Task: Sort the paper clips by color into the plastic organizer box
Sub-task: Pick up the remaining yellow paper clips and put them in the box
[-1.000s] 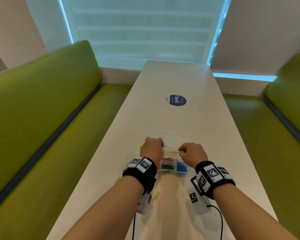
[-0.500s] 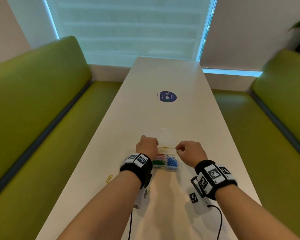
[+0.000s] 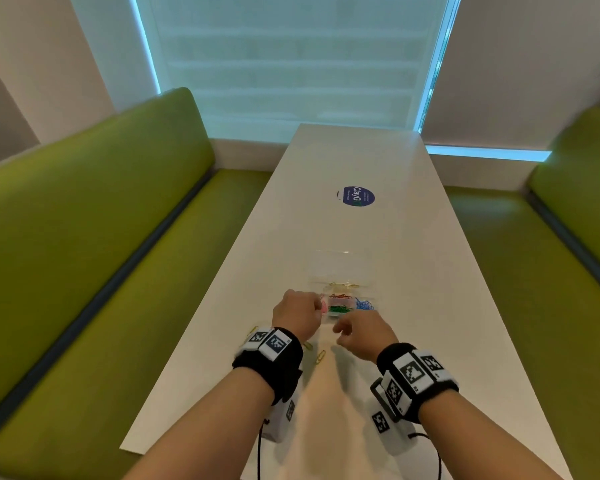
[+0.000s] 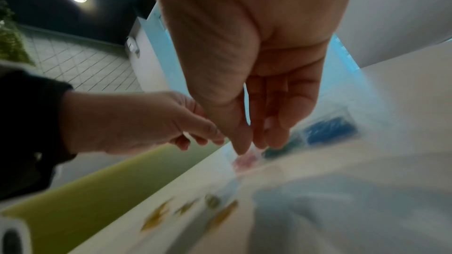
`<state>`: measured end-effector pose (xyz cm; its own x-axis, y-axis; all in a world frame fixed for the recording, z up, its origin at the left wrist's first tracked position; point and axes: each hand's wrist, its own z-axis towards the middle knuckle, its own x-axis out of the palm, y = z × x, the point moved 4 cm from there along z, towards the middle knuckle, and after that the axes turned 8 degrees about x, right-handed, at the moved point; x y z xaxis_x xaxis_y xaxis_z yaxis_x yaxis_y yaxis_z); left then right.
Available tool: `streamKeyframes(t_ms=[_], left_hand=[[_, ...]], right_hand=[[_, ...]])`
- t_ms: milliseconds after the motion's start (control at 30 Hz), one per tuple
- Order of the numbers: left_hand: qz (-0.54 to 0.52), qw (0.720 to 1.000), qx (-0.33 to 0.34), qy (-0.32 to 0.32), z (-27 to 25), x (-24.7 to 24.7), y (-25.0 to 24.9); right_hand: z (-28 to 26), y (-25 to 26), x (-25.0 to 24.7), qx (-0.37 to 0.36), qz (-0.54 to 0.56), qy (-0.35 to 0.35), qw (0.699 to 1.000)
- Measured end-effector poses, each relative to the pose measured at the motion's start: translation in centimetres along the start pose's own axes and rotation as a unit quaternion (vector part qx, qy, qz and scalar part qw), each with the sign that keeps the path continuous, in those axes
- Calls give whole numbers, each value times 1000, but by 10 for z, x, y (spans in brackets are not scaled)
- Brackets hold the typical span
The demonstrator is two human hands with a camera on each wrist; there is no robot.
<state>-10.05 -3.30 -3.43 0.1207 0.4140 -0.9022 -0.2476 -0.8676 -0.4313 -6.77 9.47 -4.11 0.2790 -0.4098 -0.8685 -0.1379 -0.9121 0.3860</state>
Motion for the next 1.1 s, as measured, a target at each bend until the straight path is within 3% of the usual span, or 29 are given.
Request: streamKeyframes(t_ms=[133, 500, 1100], left_hand=[[7, 1000, -17, 13, -18, 2, 11], [1, 997, -64, 42, -42, 7, 35], [61, 994, -17, 89, -37, 19, 20]], right_hand=[[-6, 11, 23, -5, -35, 47, 998], [-8, 12, 34, 37, -55, 26, 997], [-9, -9, 32, 63, -59, 78, 993]])
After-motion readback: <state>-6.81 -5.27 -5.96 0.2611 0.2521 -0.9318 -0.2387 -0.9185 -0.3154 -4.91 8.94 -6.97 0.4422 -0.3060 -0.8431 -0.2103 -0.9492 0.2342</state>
